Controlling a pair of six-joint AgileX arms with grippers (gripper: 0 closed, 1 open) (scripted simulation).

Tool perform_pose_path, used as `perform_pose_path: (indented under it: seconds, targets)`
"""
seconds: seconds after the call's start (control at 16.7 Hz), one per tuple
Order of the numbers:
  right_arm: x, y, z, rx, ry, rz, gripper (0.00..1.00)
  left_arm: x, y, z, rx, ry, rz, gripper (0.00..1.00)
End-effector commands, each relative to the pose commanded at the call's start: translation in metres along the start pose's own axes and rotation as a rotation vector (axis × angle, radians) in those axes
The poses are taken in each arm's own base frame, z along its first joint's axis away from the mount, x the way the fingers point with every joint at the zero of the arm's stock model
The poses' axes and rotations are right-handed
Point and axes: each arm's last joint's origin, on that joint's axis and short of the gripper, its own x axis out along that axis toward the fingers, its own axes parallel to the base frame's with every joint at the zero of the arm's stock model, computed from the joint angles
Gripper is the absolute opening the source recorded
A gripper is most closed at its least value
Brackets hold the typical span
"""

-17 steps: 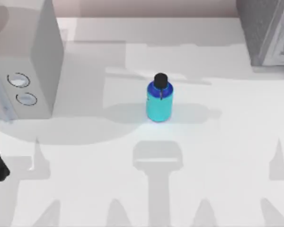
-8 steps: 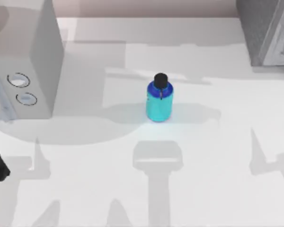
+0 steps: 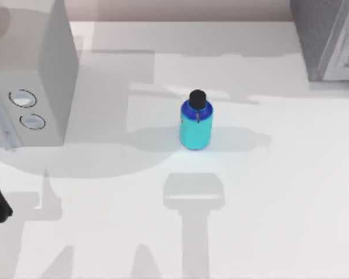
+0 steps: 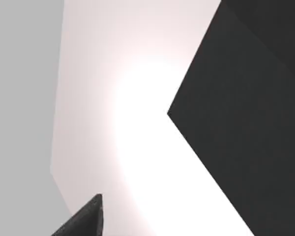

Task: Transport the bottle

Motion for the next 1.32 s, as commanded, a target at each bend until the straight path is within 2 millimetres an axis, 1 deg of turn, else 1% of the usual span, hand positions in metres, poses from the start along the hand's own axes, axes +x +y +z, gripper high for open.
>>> perform_pose_path:
  seconds: [0.06,0.12,0.18,0.24,0.3,0.36,0.42,0.48,0.54,0.6,0.66,0.72,0.78,0.84,0.9,0.96,1.02,1.08,1.14,1.2,1.32]
  targets:
    - [-0.002,0.011,0.033,0.150,-0.028,0.074,1.00,0.000,0.000,0.000,0.000,0.000,0.000,1.00]
    - [-0.006,0.016,0.070,0.315,-0.052,0.148,1.00,0.000,0.000,0.000,0.000,0.000,0.000,1.00]
    - [-0.010,0.014,0.106,0.486,-0.073,0.217,1.00,0.000,0.000,0.000,0.000,0.000,0.000,1.00]
    - [-0.014,0.005,0.144,0.671,-0.089,0.282,1.00,0.000,0.000,0.000,0.000,0.000,0.000,1.00]
    - [-0.016,-0.013,0.179,0.861,-0.101,0.342,1.00,0.000,0.000,0.000,0.000,0.000,0.000,1.00]
    - [-0.016,-0.038,0.212,1.059,-0.108,0.397,1.00,0.000,0.000,0.000,0.000,0.000,0.000,1.00]
    - [-0.014,-0.070,0.241,1.262,-0.113,0.445,1.00,0.000,0.000,0.000,0.000,0.000,0.000,1.00]
    - [-0.009,-0.108,0.263,1.470,-0.113,0.487,1.00,0.000,0.000,0.000,0.000,0.000,0.000,1.00]
    - [-0.001,-0.151,0.279,1.680,-0.112,0.522,1.00,0.000,0.000,0.000,0.000,0.000,0.000,1.00]
    - [0.010,-0.196,0.286,1.891,-0.108,0.551,1.00,0.000,0.000,0.000,0.000,0.000,0.000,1.00]
    - [0.023,-0.243,0.286,2.103,-0.105,0.571,1.00,0.000,0.000,0.000,0.000,0.000,0.000,1.00]
    - [0.038,-0.289,0.277,2.311,-0.101,0.586,1.00,0.000,0.000,0.000,0.000,0.000,0.000,1.00]
    - [0.054,-0.334,0.260,2.520,-0.101,0.591,1.00,0.000,0.000,0.000,0.000,0.000,0.000,1.00]
    - [0.070,-0.375,0.237,2.721,-0.102,0.592,1.00,0.000,0.000,0.000,0.000,0.000,0.000,1.00]
    - [0.086,-0.413,0.207,2.921,-0.110,0.584,1.00,0.000,0.000,0.000,0.000,0.000,0.000,1.00]
    - [0.100,-0.445,0.173,-3.063,0.122,-0.564,1.00,0.000,0.000,0.000,0.000,0.000,0.000,1.00]
    - [0.112,-0.472,0.135,-2.891,0.129,-0.485,1.00,0.000,0.000,0.000,0.000,0.000,0.000,1.00]
    - [0.122,-0.494,0.095,-2.727,0.141,-0.419,1.00,0.000,0.000,0.000,0.000,0.000,0.000,1.00]
    - [0.129,-0.512,0.052,-2.564,0.159,-0.357,1.00,0.000,0.000,0.000,0.000,0.000,0.000,1.00]
    - [0.132,-0.524,0.011,-2.412,0.182,-0.306,1.00,0.000,0.000,0.000,0.000,0.000,0.000,1.00]
    - [0.131,-0.537,-0.072,-2.119,0.239,-0.223,1.00,0.000,0.000,0.000,0.000,0.000,0.000,1.00]
